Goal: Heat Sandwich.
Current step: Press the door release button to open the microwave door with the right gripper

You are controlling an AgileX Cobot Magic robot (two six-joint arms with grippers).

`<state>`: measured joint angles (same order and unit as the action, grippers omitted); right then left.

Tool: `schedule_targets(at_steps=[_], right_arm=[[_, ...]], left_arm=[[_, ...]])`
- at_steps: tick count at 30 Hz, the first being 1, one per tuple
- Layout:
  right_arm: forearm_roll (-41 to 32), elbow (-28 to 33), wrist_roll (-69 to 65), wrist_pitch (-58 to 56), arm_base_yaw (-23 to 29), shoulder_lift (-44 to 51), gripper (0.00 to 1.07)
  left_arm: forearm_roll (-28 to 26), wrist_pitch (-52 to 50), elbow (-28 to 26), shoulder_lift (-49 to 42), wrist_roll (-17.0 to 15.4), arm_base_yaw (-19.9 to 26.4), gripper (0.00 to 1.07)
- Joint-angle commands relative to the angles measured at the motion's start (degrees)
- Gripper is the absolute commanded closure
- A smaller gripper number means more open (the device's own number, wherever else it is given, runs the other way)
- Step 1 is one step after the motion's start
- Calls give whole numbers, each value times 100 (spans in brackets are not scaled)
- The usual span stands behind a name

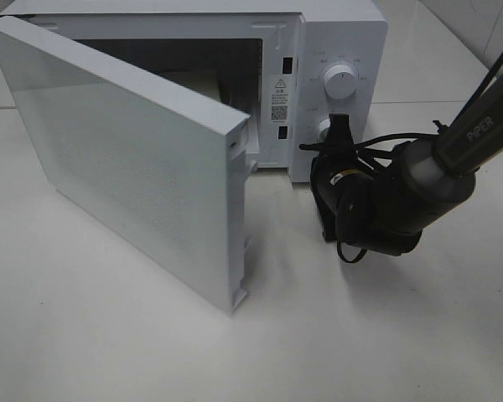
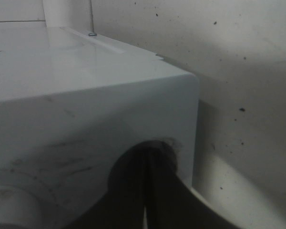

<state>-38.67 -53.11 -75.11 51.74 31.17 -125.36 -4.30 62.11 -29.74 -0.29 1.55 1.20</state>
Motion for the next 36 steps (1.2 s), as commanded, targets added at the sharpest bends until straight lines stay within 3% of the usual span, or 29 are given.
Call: schedule_targets(at_steps=[1, 15, 36], right_arm=[[401, -447, 126, 877, -189, 80, 107], [97, -286, 309, -34, -189, 355, 107], [-74, 613, 430, -1324, 29, 1146, 107]], left_arm=[[-40, -74, 11, -92, -11, 17, 9], [-40, -74, 11, -92, -11, 17, 9], [-40, -74, 11, -92, -6, 17, 9]])
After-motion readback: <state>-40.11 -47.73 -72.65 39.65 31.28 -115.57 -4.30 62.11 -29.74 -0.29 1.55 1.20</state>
